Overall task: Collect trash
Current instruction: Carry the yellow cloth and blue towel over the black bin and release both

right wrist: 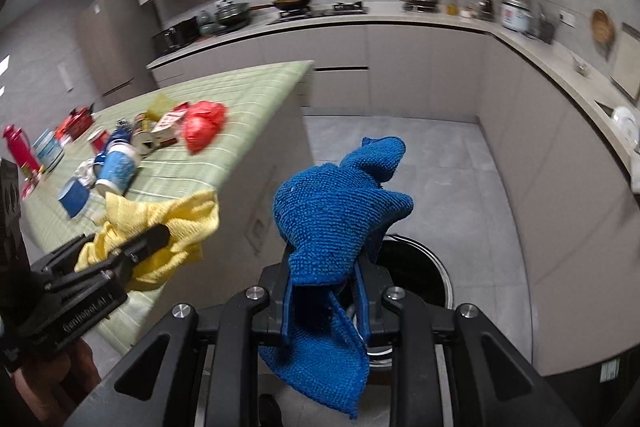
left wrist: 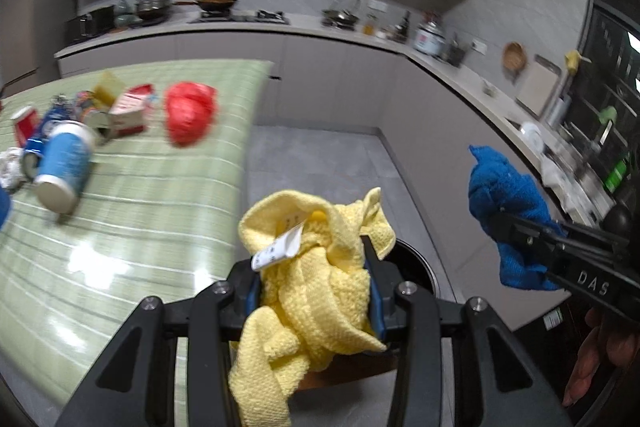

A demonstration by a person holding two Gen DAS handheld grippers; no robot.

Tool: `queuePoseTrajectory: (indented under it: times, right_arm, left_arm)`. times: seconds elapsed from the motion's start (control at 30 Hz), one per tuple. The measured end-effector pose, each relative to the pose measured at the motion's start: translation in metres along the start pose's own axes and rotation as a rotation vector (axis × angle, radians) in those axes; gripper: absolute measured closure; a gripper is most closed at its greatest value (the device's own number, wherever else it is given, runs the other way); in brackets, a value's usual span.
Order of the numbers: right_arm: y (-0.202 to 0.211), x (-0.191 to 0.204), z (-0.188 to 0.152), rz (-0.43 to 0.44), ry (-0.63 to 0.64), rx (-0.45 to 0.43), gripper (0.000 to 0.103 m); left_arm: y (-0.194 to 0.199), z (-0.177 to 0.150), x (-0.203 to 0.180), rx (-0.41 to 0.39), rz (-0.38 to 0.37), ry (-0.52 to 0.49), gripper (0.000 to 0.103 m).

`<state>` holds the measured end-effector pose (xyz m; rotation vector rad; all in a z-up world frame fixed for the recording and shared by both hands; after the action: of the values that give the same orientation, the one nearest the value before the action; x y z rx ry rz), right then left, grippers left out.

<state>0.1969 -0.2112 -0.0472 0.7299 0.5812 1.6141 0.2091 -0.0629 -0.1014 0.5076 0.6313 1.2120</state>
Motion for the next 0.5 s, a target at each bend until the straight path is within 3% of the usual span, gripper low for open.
queuePoseTrajectory:
  times: [0.23, 0.5]
  right_arm:
    - [-0.023, -0.036, -0.03, -0.032, -0.066, 0.074, 0.077]
    - [-0.075, -0.06, -0.058, -0.025, -0.127, 0.162, 0.077]
  left_arm:
    - [-0.038, -0.031, -0.048, 0.082, -0.057, -0.043, 0.06]
    - [-0.088, -0.065, -0.069, 0.175, -0.056, -0.05, 0.06]
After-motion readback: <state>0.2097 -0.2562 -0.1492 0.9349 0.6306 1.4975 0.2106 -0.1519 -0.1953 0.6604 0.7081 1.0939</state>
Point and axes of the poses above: each gripper's, at about its wrist camera, not at the fingertips, and y roughly against the way its jaws point, x to its left, z to its top, the point moved 9 cm from there along -y, roughly the way its jaws point, and after that the axes turned 2 degrees about -y, right-handed, at the moved point
